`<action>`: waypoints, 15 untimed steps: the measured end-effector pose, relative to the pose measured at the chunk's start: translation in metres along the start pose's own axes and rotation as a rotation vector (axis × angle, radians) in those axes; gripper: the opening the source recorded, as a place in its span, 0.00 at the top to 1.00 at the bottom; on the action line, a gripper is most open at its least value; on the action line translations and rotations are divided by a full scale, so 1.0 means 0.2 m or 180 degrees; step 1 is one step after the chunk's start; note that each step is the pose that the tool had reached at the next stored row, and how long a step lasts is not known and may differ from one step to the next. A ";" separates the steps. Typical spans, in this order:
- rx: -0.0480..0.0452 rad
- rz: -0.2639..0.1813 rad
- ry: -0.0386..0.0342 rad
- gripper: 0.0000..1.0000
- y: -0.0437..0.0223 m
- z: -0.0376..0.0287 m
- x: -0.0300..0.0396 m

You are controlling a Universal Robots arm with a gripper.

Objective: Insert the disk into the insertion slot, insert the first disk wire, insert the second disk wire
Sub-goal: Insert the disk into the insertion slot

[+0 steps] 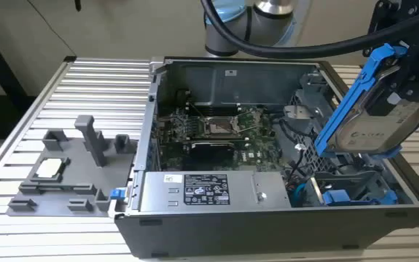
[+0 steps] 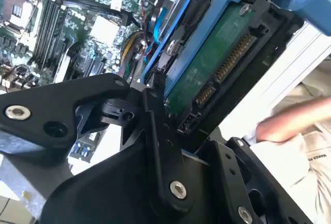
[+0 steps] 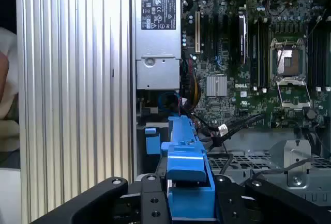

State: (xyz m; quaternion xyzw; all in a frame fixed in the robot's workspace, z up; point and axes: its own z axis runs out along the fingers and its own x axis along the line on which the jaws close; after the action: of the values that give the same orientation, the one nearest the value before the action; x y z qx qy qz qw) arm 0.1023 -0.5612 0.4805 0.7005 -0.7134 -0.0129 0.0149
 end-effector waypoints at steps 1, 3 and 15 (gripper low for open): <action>0.0000 0.0000 0.0000 0.67 0.000 0.000 0.000; 0.0000 0.0000 0.0000 0.67 -0.001 0.000 0.000; 0.0000 0.0000 0.0000 0.67 -0.019 -0.001 0.000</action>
State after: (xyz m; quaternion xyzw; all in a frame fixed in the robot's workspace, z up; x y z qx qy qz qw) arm 0.1061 -0.5612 0.4805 0.7005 -0.7134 -0.0128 0.0150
